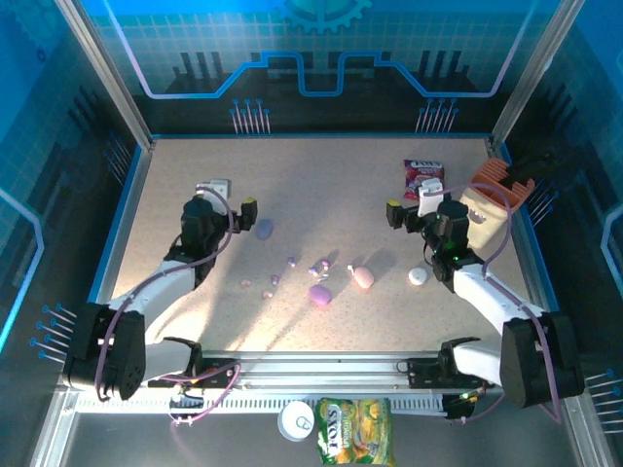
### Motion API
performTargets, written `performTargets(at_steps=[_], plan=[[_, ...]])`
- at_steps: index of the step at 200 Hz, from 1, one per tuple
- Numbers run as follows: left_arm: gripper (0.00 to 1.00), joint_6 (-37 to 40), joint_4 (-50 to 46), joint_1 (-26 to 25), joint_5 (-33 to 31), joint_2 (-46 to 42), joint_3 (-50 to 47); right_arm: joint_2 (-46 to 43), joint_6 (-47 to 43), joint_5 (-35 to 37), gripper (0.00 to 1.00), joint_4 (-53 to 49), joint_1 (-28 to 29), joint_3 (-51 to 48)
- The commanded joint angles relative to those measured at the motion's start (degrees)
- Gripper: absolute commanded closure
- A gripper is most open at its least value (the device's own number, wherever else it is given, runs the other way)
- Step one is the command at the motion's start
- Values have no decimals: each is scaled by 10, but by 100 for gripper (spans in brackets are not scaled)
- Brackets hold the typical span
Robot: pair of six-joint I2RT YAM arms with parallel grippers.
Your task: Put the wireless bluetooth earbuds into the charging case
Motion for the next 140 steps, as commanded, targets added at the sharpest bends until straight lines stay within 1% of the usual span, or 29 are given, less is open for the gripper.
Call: performTargets(at_steps=[1,6,14,24,32,45,54,67,96,107,112,119,135,140], plan=[[1,8,-163,-14,6,1,55,-8,70,-72,0,-89,21,28],[1,5,-190,-16,11,6,68,-4,86,-102,0,-89,20,32],[1,-4,-235,-17,20,17,93,5,104,-153,0,-119,25,45],[1,-14,-297,-17,44,37,131,17,116,-204,0,-142,42,63],[1,-22,-342,-19,60,56,159,27,120,-230,0,-157,60,74],[1,-37,-402,-24,63,88,202,42,121,-254,0,-176,94,85],[1,-38,-427,-29,62,110,221,52,119,-261,0,-182,118,90],[1,-34,-440,-40,55,136,236,72,115,-266,0,-175,153,92],[1,-39,-478,-58,43,206,283,128,125,-269,0,-122,214,93],[1,-37,-498,-62,52,236,308,145,133,-265,0,-96,231,91],[2,-38,-509,-64,53,248,318,153,136,-260,0,-79,239,90],[6,-40,-523,-66,52,264,332,162,142,-257,0,-63,246,88],[8,-41,-539,-67,45,289,353,176,163,-257,0,-36,258,81],[10,-40,-541,-67,45,295,357,179,168,-259,0,-28,261,79]])
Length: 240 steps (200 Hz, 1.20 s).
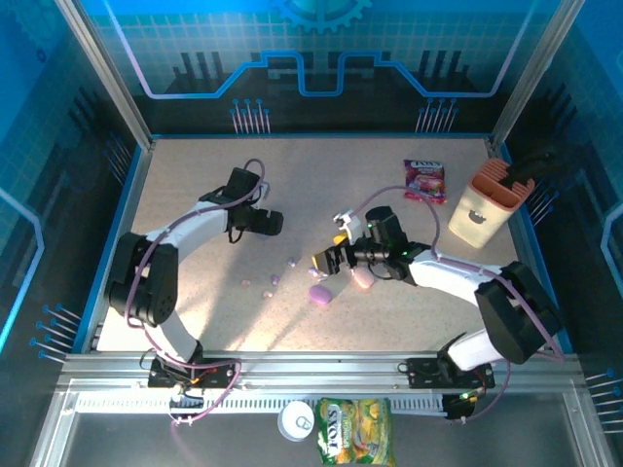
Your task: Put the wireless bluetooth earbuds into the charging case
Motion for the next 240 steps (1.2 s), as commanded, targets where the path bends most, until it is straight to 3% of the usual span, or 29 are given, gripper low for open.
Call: performTargets(at_steps=[1,21,76,117,128,148,165,198,240], plan=[[11,-7,-63,-4,3,26,40,15,36,-9,0,70,18,-3],[17,0,-82,-4,-11,55,64,23,47,-10,0,84,25,-10],[21,-1,-124,-4,-26,128,116,27,64,-9,0,102,26,-18],[37,4,-137,-5,-9,148,129,27,70,7,0,100,26,-24],[46,6,-132,-6,-4,148,125,27,76,16,0,97,25,-23],[49,8,-127,-7,-2,150,124,28,85,30,0,77,23,-15],[57,11,-126,-8,-4,149,124,23,91,55,0,57,23,-11],[58,52,-73,-12,30,110,87,8,108,102,0,-36,15,10],[57,129,70,-48,39,14,-6,-10,134,65,0,-104,-7,28]])
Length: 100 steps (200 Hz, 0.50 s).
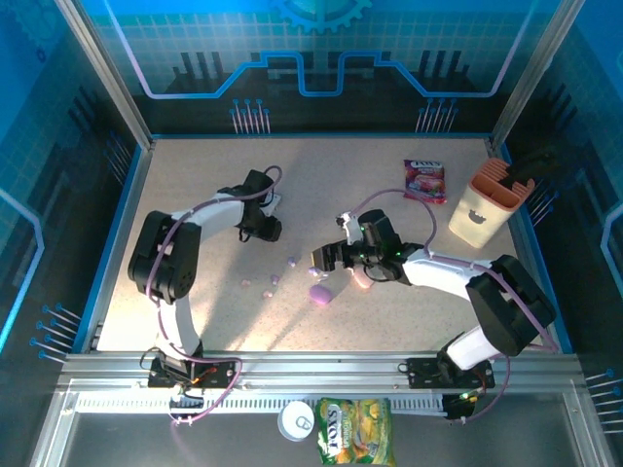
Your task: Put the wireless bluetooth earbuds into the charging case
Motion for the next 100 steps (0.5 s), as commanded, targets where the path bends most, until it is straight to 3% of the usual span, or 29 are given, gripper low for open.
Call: performTargets(at_steps=[1,33,76,100], plan=[[57,65,104,-30,18,-69,-42,-30,24,-9,0,-57,-12,16],[57,129,231,-72,38,-122,-116,-68,63,-37,1,-62,-33,2],[55,158,388,-102,156,-186,-203,-93,120,-134,15,-57,-86,-18],[56,181,422,-119,200,-185,-216,-94,159,-183,25,-43,-103,-22]])
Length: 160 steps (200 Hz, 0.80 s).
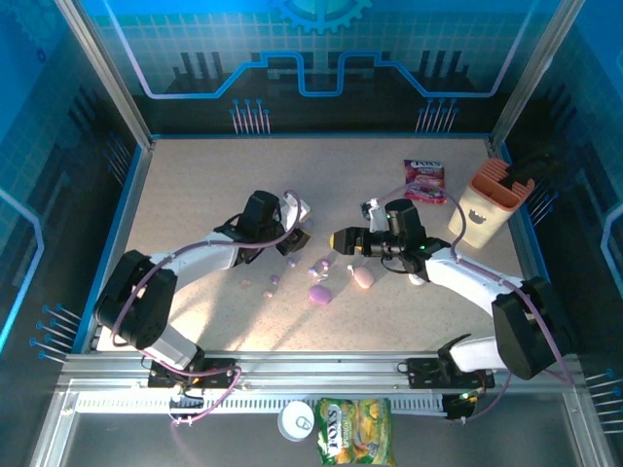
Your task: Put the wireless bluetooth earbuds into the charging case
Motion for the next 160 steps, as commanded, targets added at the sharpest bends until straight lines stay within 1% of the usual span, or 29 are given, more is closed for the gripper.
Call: performTargets(at_steps=[1,7,12,36,70,102,123,160], plan=[[56,45,93,-19,88,-10,-13,-9,55,-76,25,5,-14,-11],[56,51,97,-23,97,-9,-15,-10,67,-82,30,14,-15,-15],[56,56,101,-30,99,-8,-17,-10,74,-87,32,20,-14,-15],[56,87,106,-55,105,-6,-19,-10,89,-95,34,23,-15,-12],[56,102,104,-68,125,-3,-18,1,84,-102,39,11,-15,-1],[56,119,86,-71,151,-7,-20,9,93,-100,44,24,-15,-1],[56,131,72,-71,159,-8,-19,14,95,-100,51,27,-16,4],[55,135,62,-71,169,-12,-23,19,89,-105,57,29,-16,7]])
